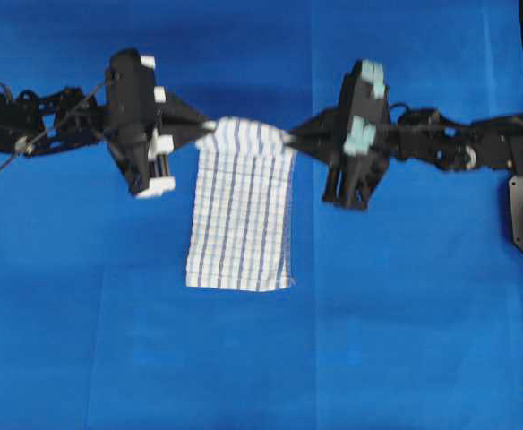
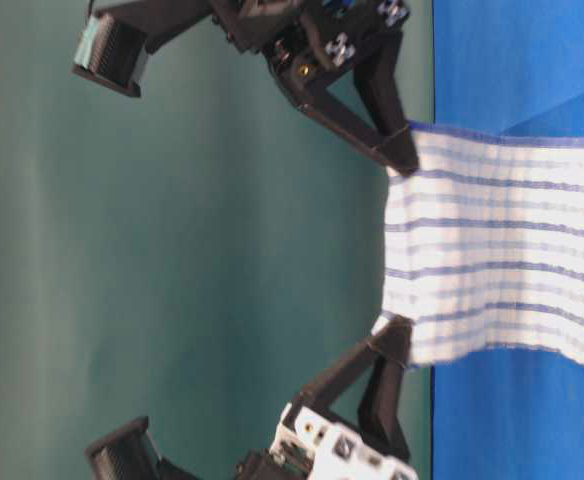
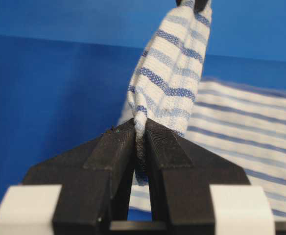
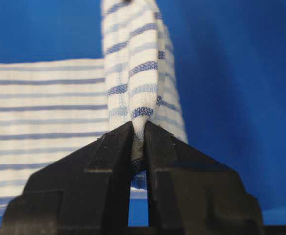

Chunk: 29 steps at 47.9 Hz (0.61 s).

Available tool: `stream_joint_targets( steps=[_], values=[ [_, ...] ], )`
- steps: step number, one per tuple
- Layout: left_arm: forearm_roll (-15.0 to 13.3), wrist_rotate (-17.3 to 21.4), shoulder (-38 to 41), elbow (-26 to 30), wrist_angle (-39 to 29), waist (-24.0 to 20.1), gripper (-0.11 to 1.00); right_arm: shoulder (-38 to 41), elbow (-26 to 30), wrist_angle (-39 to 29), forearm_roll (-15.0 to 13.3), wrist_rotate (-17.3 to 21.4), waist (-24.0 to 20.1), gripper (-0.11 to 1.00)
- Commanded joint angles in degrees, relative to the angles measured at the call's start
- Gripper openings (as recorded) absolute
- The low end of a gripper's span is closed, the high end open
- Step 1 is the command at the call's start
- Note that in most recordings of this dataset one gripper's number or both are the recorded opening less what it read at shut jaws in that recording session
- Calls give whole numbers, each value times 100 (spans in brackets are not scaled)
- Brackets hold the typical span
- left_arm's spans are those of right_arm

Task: Fold the blue towel.
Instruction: 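Fold the far end toward the near end with both grippers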

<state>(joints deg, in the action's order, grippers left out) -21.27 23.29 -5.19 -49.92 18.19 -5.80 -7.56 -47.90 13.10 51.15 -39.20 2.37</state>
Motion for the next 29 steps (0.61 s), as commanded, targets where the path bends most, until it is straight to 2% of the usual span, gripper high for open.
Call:
stream_joint_targets(
  steps=[1, 15, 29],
  values=[
    [-9, -62, -149, -9, 88, 290, 4, -123, 44, 185, 158, -18, -343, -1],
    [-18, -466, -123, -123, 193, 1169, 4, 62, 35, 677, 756, -18, -1151, -1],
    [-44, -545, -70, -211, 299, 1503, 4, 580, 202, 1090, 1397, -18, -1679, -1]
  ],
)
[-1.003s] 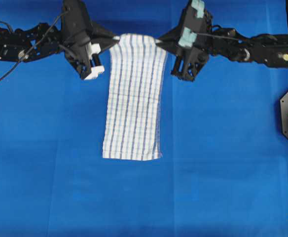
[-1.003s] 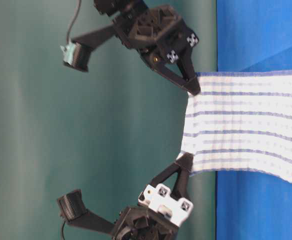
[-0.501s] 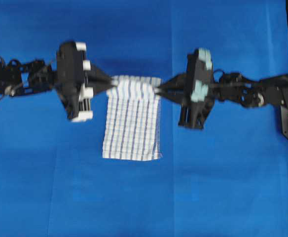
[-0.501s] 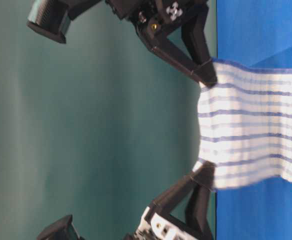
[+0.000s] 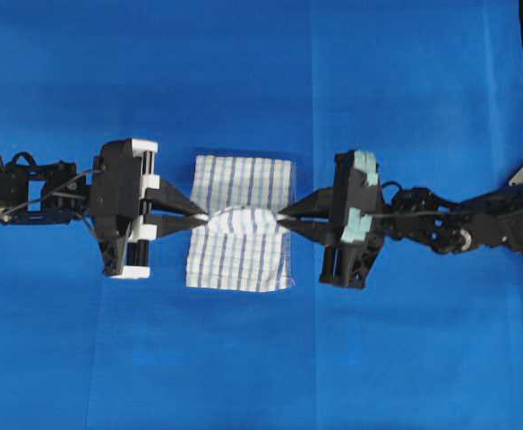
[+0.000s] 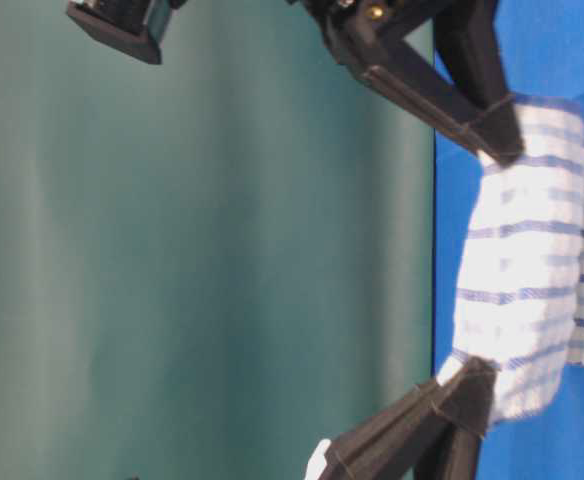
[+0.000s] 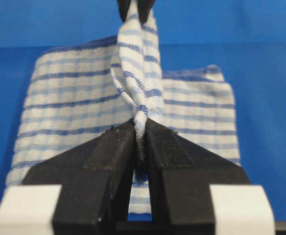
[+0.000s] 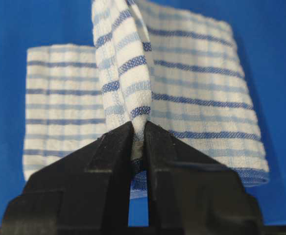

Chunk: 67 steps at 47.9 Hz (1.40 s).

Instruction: Fold the blue towel.

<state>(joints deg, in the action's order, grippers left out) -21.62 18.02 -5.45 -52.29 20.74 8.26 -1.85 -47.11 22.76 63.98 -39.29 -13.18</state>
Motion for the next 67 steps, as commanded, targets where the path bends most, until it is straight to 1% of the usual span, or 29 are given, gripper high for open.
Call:
stream_joint_targets(
  steps=[1, 5, 12, 17, 24, 37, 49, 52, 54, 56, 58, 60, 61, 67],
  values=[
    [-9, -26, -35, 26, 44, 105, 4, 35, 132, 141, 141, -9, -158, -1],
    [-9, -114, 53, 70, 62, 176, 4, 123, 176, 202, 211, -9, -237, -1],
    [-9, -562, 404, 141, 105, 193, 4, 202, 202, 193, 272, -9, -264, -1],
    [-9, -747, 536, 158, 123, 211, 4, 229, 229, 185, 290, -9, -316, -1],
    [-9, -791, 563, 149, 202, 325, 4, 264, 264, 185, 343, -9, -404, -1],
    [-9, -861, 580, 132, 220, 431, 4, 519, 369, 211, 668, -9, -571, -1],
    [-9, -958, 712, 149, 220, 439, 4, 712, 466, 105, 809, -9, -580, -1],
    [-9, -976, 712, 149, 220, 439, 4, 721, 466, 88, 853, -9, -580, 1],
    [-9, -976, 712, 158, 220, 439, 5, 721, 457, 97, 896, -9, -580, 5],
    [-9, -976, 712, 158, 202, 448, 7, 721, 457, 114, 923, -9, -580, 12],
    [-9, -976, 712, 158, 193, 466, 14, 712, 448, 123, 940, -9, -580, 20],
    [-9, -976, 712, 158, 193, 483, 24, 712, 448, 114, 958, -9, -580, 31],
    [-9, -976, 703, 158, 185, 510, 30, 712, 439, 123, 958, -18, -589, 39],
    [-9, -949, 598, 149, 141, 589, 68, 650, 387, 141, 949, -79, -589, 76]
  ],
)
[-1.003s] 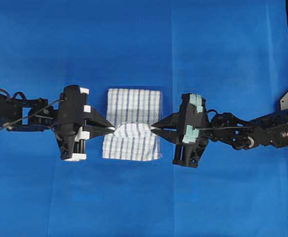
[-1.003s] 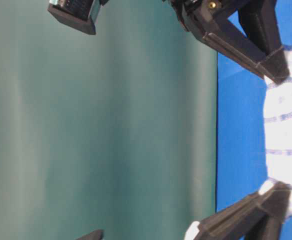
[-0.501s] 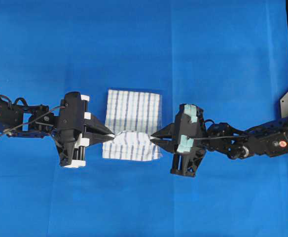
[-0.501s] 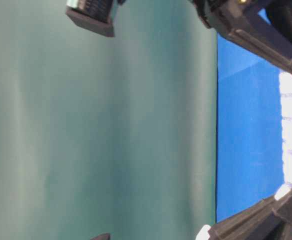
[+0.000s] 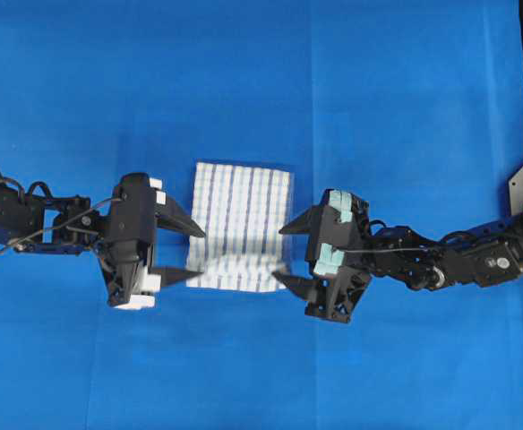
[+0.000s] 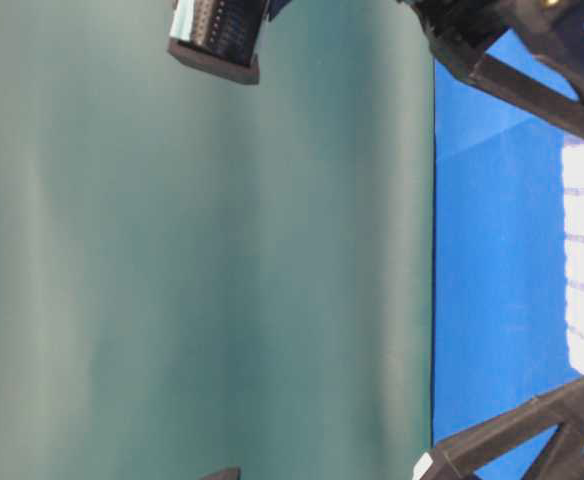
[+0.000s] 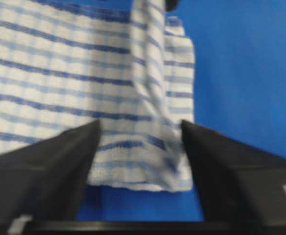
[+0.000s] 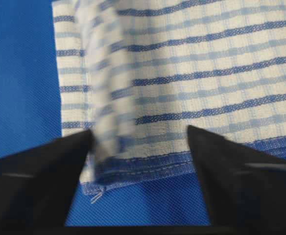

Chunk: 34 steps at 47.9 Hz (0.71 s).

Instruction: Fold the blue towel.

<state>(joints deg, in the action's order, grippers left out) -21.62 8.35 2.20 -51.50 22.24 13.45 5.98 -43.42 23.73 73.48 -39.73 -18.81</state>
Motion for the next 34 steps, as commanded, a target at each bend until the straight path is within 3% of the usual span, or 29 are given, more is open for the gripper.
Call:
stream_joint_targets(
  steps=[1, 4, 7, 11, 34],
  values=[
    [-9, 18, -202, 70, -35, 70, 73, -167, 0, 70, 0, -53, -26, 82],
    [-9, 44, -369, 44, -132, 70, 87, -290, -62, 123, -9, -79, -26, 93],
    [-9, 193, -615, 18, -308, 70, 92, -448, -141, 158, -18, -97, -26, 90],
    [-9, 308, -923, -44, -501, 44, 91, -747, -264, 193, -44, -141, -26, 85],
    [-9, 431, -2689, -791, -650, -211, 90, -2751, -1160, 299, -105, -1020, -26, 87]
  ],
)
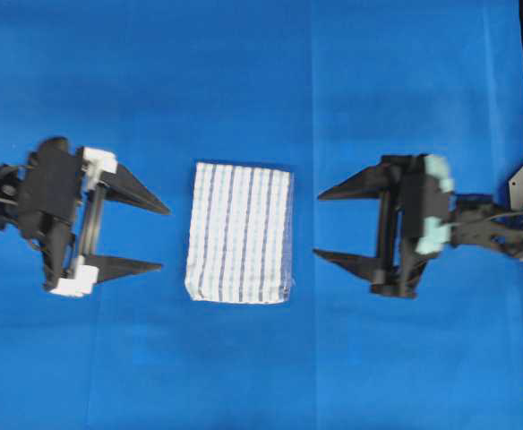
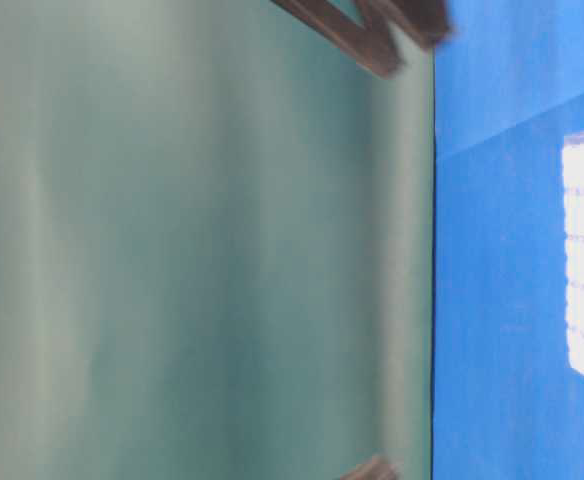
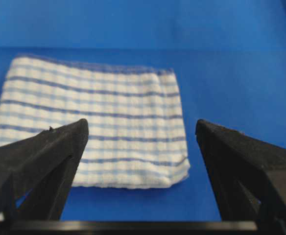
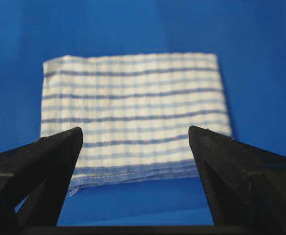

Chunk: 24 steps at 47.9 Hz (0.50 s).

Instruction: Fold the blue towel.

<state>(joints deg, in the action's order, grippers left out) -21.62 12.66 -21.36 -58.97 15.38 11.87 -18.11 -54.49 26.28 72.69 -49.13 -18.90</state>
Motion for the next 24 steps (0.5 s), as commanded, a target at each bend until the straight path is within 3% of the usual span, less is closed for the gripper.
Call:
stream_joint_targets(
  steps=[1, 24],
  values=[
    [-9, 9, -413, -88, 35, -62, 90, -422, -105, 44, -26, -114, -18, 87],
    [26, 79, -2241, -1107, 35, -176, 89, -2742, -1362, -18, -26, -729, -18, 86]
  ],
)
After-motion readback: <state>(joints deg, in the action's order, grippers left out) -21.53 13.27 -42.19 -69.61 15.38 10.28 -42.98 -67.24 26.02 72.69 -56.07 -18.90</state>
